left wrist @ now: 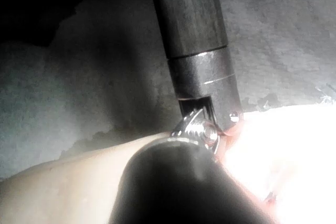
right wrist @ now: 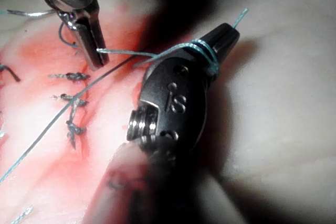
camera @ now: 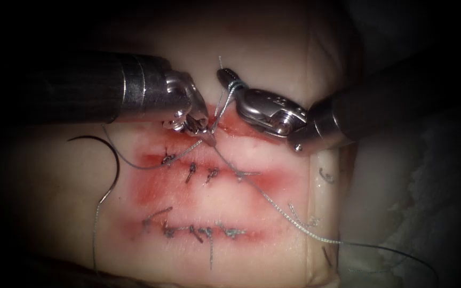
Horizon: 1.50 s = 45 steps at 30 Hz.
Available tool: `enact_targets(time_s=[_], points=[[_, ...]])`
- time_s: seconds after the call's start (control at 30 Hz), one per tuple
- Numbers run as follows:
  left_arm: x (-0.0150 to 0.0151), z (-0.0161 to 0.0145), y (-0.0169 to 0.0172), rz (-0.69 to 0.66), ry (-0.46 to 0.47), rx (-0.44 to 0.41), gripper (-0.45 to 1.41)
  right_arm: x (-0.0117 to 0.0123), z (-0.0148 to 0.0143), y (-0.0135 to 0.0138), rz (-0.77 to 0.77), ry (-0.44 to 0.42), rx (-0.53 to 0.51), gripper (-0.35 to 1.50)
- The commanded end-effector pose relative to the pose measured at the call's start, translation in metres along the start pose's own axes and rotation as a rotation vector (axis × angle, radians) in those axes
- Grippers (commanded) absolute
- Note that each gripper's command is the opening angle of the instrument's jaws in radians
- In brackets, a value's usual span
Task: Wound Closure
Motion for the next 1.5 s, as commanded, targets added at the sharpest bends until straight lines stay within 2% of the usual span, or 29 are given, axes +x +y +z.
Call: enact_targets(time_s=[0.03, 0.37, 0.73, 0.9, 1.0, 1.07, 1.2, 1.37, 1.5], points=[[-0.0009, 0.0001, 0.0003, 0.001, -0.004, -0.001, -0.45, 0.0004, 0.0003, 0.0007, 0.006, 0.008, -0.028, -0.35], [0.0001, -0.0001, 0.0017, 0.013, 0.013, -0.007, -0.45, -0.0005, -0.0014, 0.0012, 0.023, 0.02, -0.08, -0.35], [0.003, -0.001, 0.0082, -0.055, 0.033, -0.025, -0.45, -0.0013, -0.0056, 0.0044, -0.04, 0.009, -0.223, -0.35], [0.0036, -0.0016, 0.0115, -0.092, 0.015, -0.045, -0.45, -0.0007, -0.0077, 0.0049, -0.085, 0.02, -0.264, -0.35], [0.002, -0.0021, 0.0145, -0.106, 0.002, -0.064, -0.45, 0.0, -0.0092, 0.0044, -0.115, 0.038, -0.309, -0.35], [0.0015, -0.0022, 0.0151, -0.109, -0.001, -0.069, -0.45, 0.0002, -0.0094, 0.0043, -0.118, 0.042, -0.314, -0.35], [-0.0016, -0.0017, 0.0171, -0.136, -0.007, -0.095, -0.45, 0.0008, -0.0103, 0.0043, -0.139, 0.067, -0.331, -0.35], [-0.0055, 0.0005, 0.0187, -0.167, -0.009, -0.119, -0.45, 0.0013, -0.0114, 0.0051, -0.164, 0.082, -0.378, -0.35], [-0.0073, 0.0031, 0.0191, -0.159, -0.01, -0.145, -0.45, 0.0018, -0.0121, 0.0054, -0.182, 0.089, -0.405, -0.35]])
